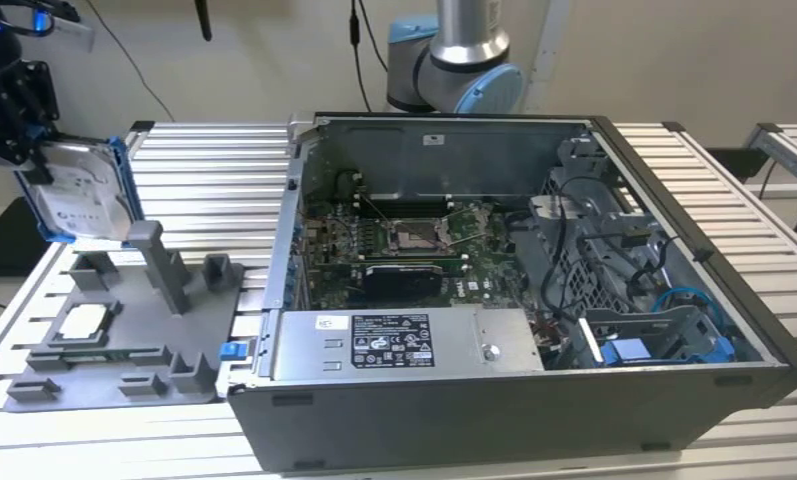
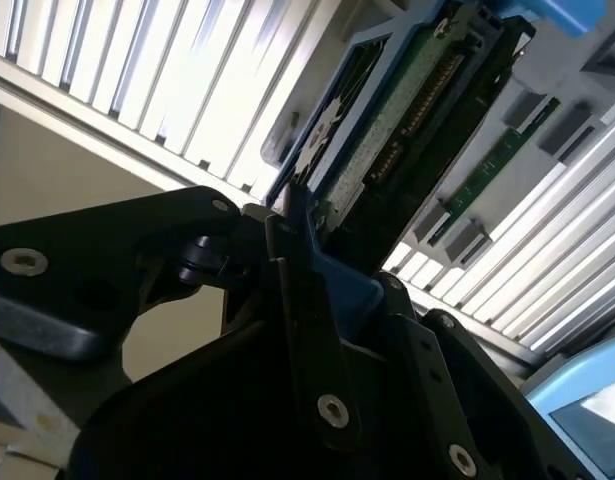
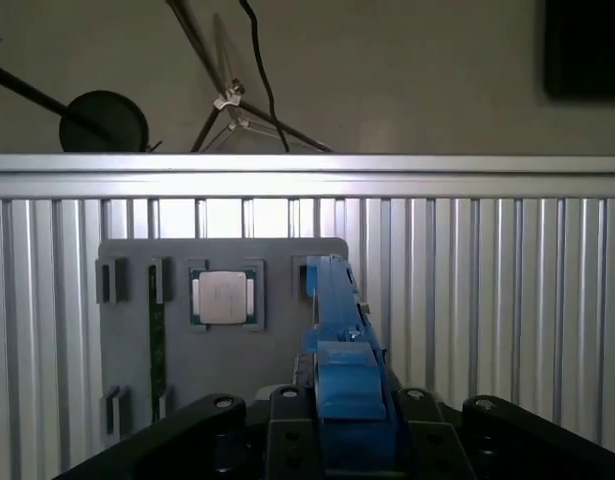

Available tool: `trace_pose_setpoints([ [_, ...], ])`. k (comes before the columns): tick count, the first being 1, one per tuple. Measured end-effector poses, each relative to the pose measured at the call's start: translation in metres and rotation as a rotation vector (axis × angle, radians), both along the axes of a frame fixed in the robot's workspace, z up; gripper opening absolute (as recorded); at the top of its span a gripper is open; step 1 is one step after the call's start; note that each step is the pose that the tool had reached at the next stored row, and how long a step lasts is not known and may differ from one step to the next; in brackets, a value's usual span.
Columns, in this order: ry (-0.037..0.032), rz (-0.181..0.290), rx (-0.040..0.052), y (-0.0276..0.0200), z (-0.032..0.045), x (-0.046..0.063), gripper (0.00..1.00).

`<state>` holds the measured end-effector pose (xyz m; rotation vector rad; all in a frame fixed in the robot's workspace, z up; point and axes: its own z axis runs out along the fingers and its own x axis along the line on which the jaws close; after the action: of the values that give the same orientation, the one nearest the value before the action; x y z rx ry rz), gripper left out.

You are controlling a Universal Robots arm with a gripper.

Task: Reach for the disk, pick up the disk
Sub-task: 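Pick up the disk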

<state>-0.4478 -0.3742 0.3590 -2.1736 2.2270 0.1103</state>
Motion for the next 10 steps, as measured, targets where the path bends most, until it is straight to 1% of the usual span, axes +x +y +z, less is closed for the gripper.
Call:
trace_pose_setpoints([
  [3, -0.0002, 0.000, 0.0020, 0.0001, 0.0109, -0.001, 0.00],
  [4, -0.0013, 0.000, 0.0035, 0.0000, 0.0129, -0.002, 0.00],
  [5, -0.0037, 0.000, 0.0061, 0.0001, 0.0137, -0.003, 0.00],
  [6, -0.0093, 0.000, 0.0100, 0.0001, 0.0144, -0.003, 0.00],
  [7, -0.0172, 0.000, 0.0161, 0.0001, 0.0146, -0.005, 0.00],
  [8, -0.0260, 0.000, 0.0237, 0.0000, 0.0147, -0.006, 0.00],
  [10, -0.0475, 0.000, 0.0404, 0.0000, 0.0147, -0.008, 0.00],
])
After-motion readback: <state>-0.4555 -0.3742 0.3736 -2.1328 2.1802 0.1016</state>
